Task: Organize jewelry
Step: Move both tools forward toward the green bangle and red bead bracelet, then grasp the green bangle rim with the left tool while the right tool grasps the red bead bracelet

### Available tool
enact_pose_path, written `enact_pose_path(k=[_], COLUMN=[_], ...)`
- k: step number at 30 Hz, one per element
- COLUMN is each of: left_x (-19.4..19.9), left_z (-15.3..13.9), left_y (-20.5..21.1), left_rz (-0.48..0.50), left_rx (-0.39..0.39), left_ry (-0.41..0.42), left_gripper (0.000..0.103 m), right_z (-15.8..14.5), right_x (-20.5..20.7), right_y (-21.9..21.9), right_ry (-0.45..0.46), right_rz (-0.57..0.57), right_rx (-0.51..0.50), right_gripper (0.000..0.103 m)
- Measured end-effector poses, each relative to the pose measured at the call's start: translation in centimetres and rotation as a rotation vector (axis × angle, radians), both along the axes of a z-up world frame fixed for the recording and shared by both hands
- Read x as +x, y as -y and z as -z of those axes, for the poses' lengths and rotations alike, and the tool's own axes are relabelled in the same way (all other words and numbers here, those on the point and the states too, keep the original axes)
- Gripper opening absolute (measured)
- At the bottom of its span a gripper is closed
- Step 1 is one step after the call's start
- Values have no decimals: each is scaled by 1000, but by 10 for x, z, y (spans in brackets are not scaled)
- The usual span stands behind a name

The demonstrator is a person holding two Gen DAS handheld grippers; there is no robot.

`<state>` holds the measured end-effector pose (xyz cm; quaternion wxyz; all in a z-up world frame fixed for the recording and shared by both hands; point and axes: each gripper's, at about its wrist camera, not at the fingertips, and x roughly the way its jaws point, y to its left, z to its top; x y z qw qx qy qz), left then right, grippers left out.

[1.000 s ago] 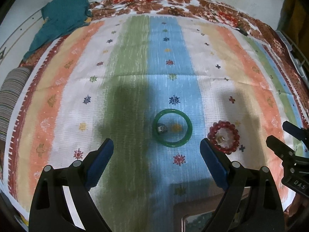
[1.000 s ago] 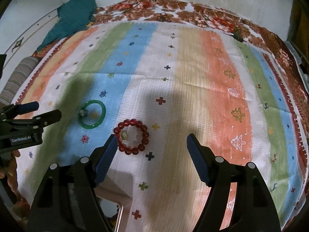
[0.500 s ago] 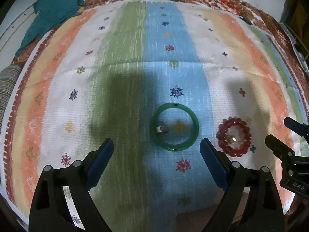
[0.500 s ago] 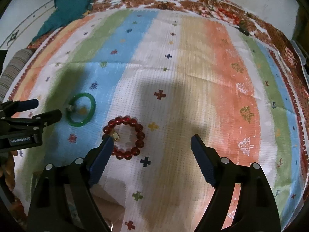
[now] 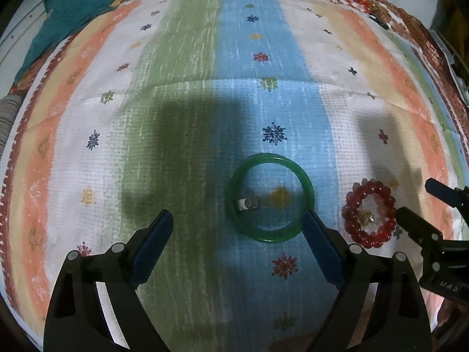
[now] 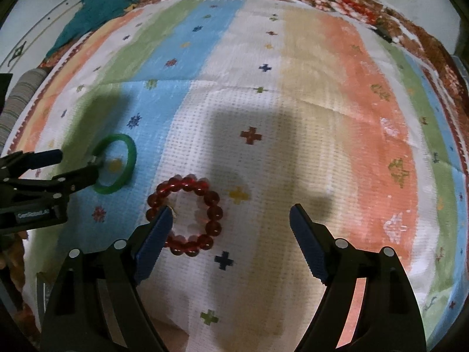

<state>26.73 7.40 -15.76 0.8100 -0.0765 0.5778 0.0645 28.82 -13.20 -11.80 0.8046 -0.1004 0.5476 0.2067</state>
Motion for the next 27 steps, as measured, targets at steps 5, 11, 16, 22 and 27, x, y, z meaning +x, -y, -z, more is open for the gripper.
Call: enact_pose_path(k=[5,11,16,22,27], left_x=[4,7,8,5,4], left_z=[6,15,20,21,22], left_y=[0,3,5,4,3], left_rz=[7,19,23,37,36], left_rx=[2,18,58,86,87], left_ry=[-9,-32,-45,-44,-50], left_gripper=[80,71,62,40,20], right_z=[6,16,21,26,26], right_x=[4,9,10,8,7], right_y=[-3,-5,-7,-11,-11], right_ry=[-11,-30,-12,0,3], right_rz=[0,2,-9,-26,-33], right_rx=[-11,-29,-49,-71,-67], right_gripper=[82,66,55,48,25])
